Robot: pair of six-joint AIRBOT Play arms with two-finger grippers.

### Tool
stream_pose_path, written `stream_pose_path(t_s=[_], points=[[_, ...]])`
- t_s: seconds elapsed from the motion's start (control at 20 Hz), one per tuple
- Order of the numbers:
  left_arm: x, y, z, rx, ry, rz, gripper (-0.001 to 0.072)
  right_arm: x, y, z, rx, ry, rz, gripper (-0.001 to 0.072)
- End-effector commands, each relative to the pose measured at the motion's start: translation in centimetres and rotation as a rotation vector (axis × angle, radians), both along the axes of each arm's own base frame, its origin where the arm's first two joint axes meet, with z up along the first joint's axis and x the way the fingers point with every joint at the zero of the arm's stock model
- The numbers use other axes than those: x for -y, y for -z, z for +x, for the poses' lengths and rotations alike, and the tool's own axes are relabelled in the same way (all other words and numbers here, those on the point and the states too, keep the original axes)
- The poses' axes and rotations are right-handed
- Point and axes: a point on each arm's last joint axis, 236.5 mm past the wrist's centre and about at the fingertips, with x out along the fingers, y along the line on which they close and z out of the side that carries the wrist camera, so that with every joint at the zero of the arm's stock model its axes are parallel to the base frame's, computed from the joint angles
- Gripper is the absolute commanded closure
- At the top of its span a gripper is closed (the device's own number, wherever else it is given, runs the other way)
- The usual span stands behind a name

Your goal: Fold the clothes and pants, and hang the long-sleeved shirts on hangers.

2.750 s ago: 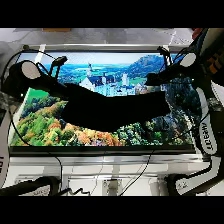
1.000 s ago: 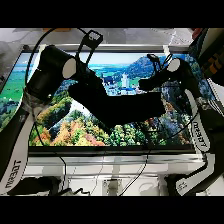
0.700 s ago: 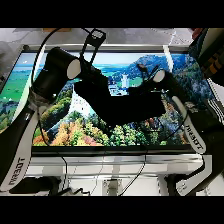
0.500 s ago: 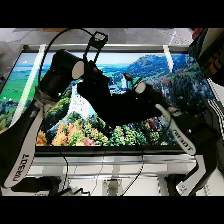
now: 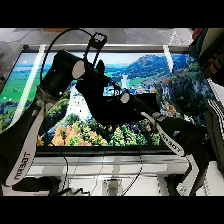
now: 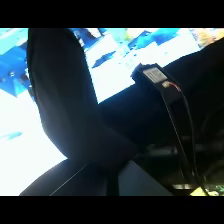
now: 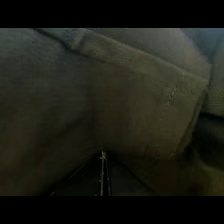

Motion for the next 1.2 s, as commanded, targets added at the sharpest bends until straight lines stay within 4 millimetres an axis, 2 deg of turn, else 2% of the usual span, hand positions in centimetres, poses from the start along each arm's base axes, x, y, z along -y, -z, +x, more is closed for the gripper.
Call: stream_pose_path(t_s=[0.0, 0.1, 0.2, 0.4, 0.5, 0.6, 0.7, 0.9, 1.0, 1.15], points=[[1.0, 0.1, -0.5, -0.026, 0.018, -0.045, 0.07, 5.3, -0.3, 1.6, -0.021, 0.015, -0.06, 0.0694], [2.9, 0.0, -1.0, -0.052, 0.045, -0.122, 0.07, 11.3, -1.8, 3.0, -0.015, 0.037, -0.125, 0.0694], [5.7, 0.3, -1.3, -0.109, 0.036, -0.259, 0.07, 17.4, -4.3, 4.3, 0.012, 0.089, -0.182, 0.0694], [10.1, 2.8, -1.1, -0.277, -0.048, -0.485, 0.07, 29.9, -11.3, 5.5, 0.096, 0.271, -0.24, 0.0694], [13.3, 3.9, -1.2, -0.359, -0.063, -0.612, 0.07, 34.6, -14.3, 5.3, 0.14, 0.36, -0.246, 0.0694], [17.1, 3.4, -1.2, -0.381, -0.053, -0.755, 0.07, 38.3, -16.5, 4.8, 0.168, 0.433, -0.255, 0.0694], [20.3, 3.3, -0.9, -0.335, -0.045, -0.839, 0.0701, 40.8, -17.4, 4.1, 0.173, 0.475, -0.275, 0.0694], [26.1, 5.2, -1.3, -0.246, -0.034, -0.938, 0.0691, 41.8, -17.1, 3.5, 0.156, 0.481, -0.294, 0.0694], [27.4, 5.9, -0.9, -0.201, -0.044, -0.975, 0.07, 41.9, -17.1, 3.5, 0.156, 0.482, -0.296, 0.0694], [26.8, 5.9, 0.8, -0.151, -0.073, -1.007, 0.0701, 41.8, -17.0, 3.3, 0.149, 0.477, -0.299, 0.0694]])
